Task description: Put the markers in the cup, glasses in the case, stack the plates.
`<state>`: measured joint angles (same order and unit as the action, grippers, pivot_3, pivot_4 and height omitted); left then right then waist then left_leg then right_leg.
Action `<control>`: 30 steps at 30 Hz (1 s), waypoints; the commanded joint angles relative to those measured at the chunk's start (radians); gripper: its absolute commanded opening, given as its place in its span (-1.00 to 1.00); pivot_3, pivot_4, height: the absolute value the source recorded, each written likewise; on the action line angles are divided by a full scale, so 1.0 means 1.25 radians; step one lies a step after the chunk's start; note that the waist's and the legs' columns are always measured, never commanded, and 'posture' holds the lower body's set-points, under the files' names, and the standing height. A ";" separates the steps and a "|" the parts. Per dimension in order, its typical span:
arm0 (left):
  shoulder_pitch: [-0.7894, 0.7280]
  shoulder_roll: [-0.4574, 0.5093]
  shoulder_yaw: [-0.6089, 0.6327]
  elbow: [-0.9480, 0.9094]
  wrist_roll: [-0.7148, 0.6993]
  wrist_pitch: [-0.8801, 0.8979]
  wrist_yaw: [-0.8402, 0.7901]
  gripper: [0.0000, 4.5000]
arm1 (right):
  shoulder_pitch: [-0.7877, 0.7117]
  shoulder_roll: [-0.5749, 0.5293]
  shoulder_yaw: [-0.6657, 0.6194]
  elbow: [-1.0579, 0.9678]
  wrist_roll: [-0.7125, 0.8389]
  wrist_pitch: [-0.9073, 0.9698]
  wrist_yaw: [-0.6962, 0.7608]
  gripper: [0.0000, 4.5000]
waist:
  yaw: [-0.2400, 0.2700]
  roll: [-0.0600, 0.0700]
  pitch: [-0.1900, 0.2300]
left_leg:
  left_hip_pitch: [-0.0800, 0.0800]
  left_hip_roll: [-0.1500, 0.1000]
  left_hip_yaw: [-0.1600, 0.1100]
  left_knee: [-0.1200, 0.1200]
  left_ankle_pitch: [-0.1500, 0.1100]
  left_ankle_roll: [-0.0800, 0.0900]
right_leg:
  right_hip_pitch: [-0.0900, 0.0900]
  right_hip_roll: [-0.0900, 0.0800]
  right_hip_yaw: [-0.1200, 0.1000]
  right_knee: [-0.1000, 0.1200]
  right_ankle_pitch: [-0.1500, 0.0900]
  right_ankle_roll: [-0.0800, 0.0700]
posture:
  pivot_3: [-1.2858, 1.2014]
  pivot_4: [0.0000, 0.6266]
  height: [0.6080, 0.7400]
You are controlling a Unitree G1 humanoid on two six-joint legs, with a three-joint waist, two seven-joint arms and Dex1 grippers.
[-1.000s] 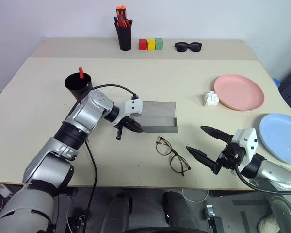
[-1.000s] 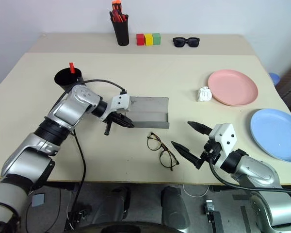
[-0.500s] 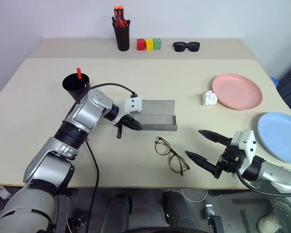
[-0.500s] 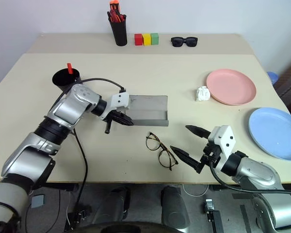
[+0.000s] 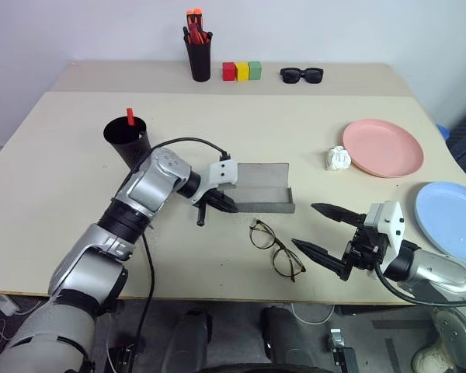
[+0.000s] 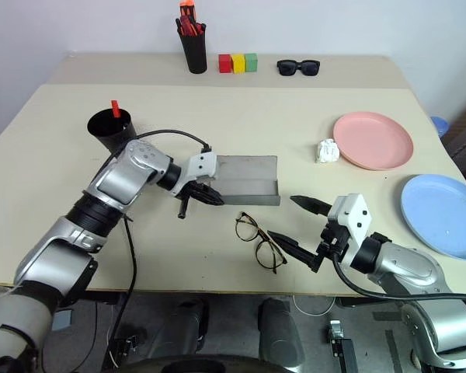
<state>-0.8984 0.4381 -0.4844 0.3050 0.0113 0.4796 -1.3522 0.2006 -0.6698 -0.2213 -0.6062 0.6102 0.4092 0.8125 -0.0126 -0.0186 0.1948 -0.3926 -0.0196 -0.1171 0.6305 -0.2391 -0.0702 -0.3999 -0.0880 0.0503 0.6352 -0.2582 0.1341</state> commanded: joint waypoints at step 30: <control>0.225 0.078 0.287 -0.351 -0.215 -0.022 0.100 0.62 | -0.099 -0.155 0.039 0.046 0.084 0.198 0.104 1.00 | -0.005 0.001 0.000 | 0.001 0.001 0.000 -0.001 -0.001 0.001 | 0.000 0.000 0.000 0.000 0.000 0.000 | 0.03 -0.52 1.00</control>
<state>-0.6400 0.4962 -0.1662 -0.0321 -0.2104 0.4641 -1.1910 0.0998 -0.8441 -0.1786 -0.5582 0.6938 0.6417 0.9130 -0.0185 -0.0178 0.1946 -0.3909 -0.0187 -0.1171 0.6303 -0.2398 -0.0689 -0.3996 -0.0879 0.0504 0.6354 -0.2581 0.1339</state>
